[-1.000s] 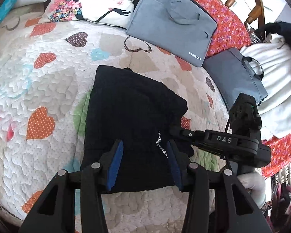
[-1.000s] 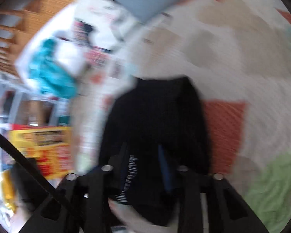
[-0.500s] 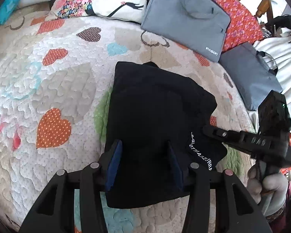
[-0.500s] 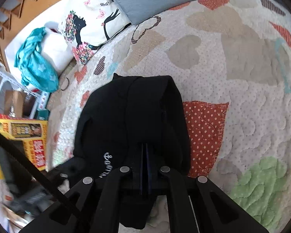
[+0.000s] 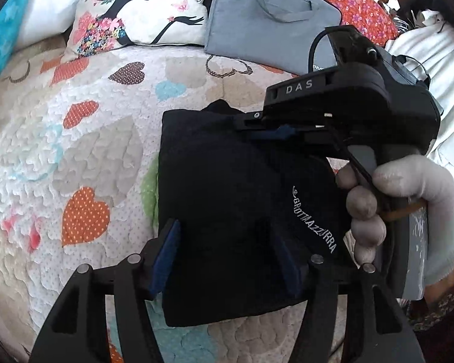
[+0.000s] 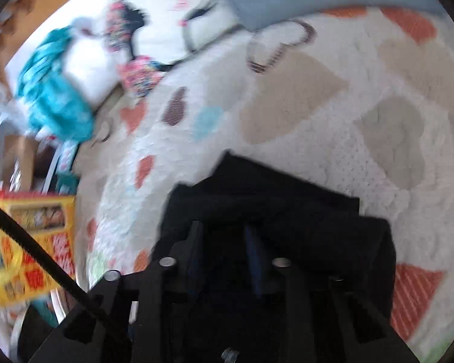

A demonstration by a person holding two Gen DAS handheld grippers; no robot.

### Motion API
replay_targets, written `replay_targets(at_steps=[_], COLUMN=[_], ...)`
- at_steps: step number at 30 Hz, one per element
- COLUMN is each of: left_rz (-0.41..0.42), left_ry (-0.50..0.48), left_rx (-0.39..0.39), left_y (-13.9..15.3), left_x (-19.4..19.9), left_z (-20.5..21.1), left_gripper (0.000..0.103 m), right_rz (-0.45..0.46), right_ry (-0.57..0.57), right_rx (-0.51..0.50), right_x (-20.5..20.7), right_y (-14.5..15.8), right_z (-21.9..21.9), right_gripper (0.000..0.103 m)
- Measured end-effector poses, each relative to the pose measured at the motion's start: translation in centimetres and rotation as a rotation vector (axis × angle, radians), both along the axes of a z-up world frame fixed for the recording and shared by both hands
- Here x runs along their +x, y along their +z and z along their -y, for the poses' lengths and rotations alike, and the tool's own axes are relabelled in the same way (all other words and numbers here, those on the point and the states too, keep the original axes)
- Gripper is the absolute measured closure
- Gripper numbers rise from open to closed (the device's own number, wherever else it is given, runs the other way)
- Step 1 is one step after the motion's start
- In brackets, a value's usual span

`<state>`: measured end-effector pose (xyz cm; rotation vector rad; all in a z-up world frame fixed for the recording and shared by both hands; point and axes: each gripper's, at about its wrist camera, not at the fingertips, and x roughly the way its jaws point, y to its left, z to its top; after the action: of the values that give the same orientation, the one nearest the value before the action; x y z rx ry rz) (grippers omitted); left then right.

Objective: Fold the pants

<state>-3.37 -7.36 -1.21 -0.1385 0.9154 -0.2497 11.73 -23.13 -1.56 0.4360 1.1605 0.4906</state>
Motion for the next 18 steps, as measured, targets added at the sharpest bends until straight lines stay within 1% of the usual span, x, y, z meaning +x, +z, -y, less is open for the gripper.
replay_targets(at_steps=[1, 3, 4, 5, 7, 8, 10, 12, 13, 15, 17, 18], left_rz=[-0.004, -0.001, 0.003, 0.012, 0.023, 0.023, 0.013, -0.002, -0.009, -0.017, -0.002, 0.012], left_ry=[0.0, 0.01, 0.02, 0.032, 0.049, 0.053, 0.062, 0.064, 0.052, 0.041, 0.036, 0.036], left_rx=[0.0, -0.009, -0.007, 0.003, 0.031, 0.039, 0.046, 0.08, 0.099, 0.12, 0.119, 0.126], left_y=[0.3, 1.0, 1.4, 1.7, 2.0, 1.9, 1.6, 1.1, 0.9, 1.0, 2.0, 2.6], left_x=[-0.1, -0.6, -1.0, -1.4, -2.0, -2.2, -2.4, -2.4, -2.4, -2.4, -3.2, -3.6], left_z=[-0.1, -0.6, -0.9, -1.1, -1.4, -1.4, -1.4, -0.8, -0.3, 0.2, 0.3, 0.3], left_gripper=[0.042, 0.042, 0.042, 0.042, 0.042, 0.042, 0.042, 0.037, 0.037, 0.037, 0.037, 0.037], right_rz=[0.003, 0.071, 0.102, 0.134, 0.159, 0.159, 0.151, 0.122, 0.101, 0.121, 0.124, 0.145], right_ry=[-0.005, -0.017, -0.014, -0.007, 0.001, -0.001, -0.01, -0.012, -0.015, -0.037, -0.054, -0.062], right_rx=[0.006, 0.007, -0.001, -0.019, -0.029, -0.035, -0.054, -0.097, -0.111, -0.067, -0.044, -0.018], right_x=[0.0, -1.4, -2.3, -3.8, -5.9, -7.4, -9.2, -10.9, -11.4, -11.9, -12.0, -12.2], right_y=[0.3, 2.1, 2.9, 4.1, 5.1, 5.1, 4.6, 2.7, 1.5, 0.7, 1.1, 1.6], right_z=[0.1, 1.0, 1.4, 1.9, 2.7, 3.3, 4.0, 4.9, 5.2, 6.1, 6.8, 7.2], right_gripper=[0.086, 0.085, 0.082, 0.08, 0.079, 0.078, 0.077, 0.076, 0.076, 0.076, 0.076, 0.075])
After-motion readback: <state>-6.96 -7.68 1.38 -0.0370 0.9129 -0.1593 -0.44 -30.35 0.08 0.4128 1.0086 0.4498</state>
